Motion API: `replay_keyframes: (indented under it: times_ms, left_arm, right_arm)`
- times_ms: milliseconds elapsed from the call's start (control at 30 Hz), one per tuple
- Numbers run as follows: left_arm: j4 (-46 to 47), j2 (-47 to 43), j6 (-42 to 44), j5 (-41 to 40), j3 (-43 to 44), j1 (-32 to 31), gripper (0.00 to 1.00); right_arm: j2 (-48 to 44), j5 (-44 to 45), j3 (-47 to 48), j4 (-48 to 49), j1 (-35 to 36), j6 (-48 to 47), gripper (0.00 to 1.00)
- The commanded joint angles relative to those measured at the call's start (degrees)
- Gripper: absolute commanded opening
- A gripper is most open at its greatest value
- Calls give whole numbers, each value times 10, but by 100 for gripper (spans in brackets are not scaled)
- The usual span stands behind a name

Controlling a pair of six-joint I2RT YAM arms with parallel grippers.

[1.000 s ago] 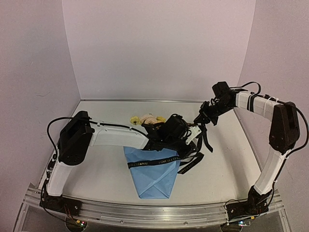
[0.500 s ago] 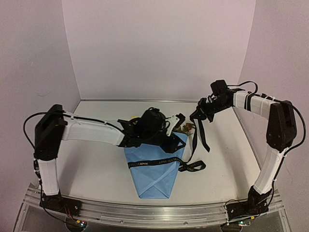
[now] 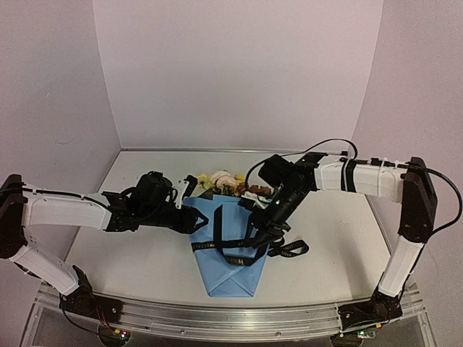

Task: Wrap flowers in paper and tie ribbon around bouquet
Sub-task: Place the right side of the ribbon on the folded bouquet.

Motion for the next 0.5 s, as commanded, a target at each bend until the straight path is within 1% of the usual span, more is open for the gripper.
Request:
replay_keyframes:
  times_ms: [0,67,233,300,367,467]
  left_arm:
    - [-36,40,2,1,32,-3,45]
    - [-33,46,5,7,34,-4,45]
    - [-53,40,19,8,40,-5,43]
    - [-61,34,14,2,39,-6,43]
    - [-67,27,8,5,35,-6,42]
    - [-85,6,3,-11,27,-11,42]
  right_arm:
    - [-19,69,-11,-74,-23,-51,40]
    - [-23,99,-7,-78,-22,-40,48]
    - [-14,163,16,-81,-11,-15,56]
    - [4,183,41,-84,0,-1,56]
    - [21,211,63,-88,21,3,52]
    - [29,268,72,-94,68,-20,53]
